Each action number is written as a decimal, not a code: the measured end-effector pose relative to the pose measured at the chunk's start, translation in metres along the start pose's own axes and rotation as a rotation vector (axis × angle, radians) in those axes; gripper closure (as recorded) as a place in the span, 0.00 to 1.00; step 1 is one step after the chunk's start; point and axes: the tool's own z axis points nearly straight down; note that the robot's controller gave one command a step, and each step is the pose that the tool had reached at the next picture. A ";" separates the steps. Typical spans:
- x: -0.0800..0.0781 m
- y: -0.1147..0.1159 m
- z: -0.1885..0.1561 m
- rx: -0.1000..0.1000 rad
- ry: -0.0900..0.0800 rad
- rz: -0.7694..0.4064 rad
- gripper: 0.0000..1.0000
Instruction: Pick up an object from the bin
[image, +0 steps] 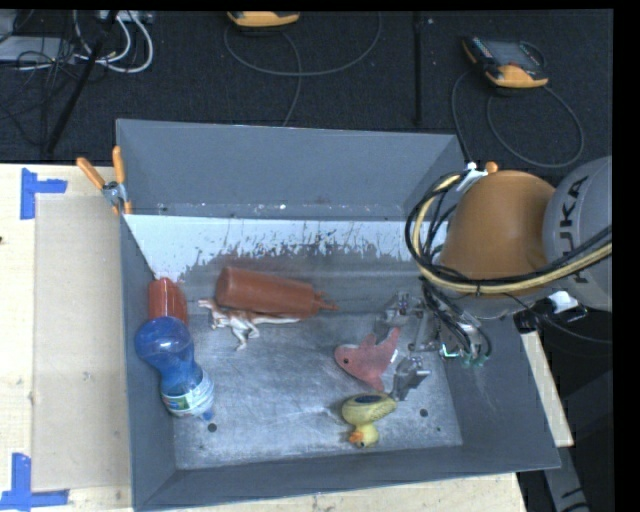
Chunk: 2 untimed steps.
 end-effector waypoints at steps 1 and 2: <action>-0.002 0.000 -0.003 0.001 -0.007 -0.001 0.00; -0.034 -0.008 0.042 0.001 -0.013 -0.002 0.00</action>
Offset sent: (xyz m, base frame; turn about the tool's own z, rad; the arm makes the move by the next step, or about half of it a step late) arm 0.0363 -0.0095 -0.0502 -0.0063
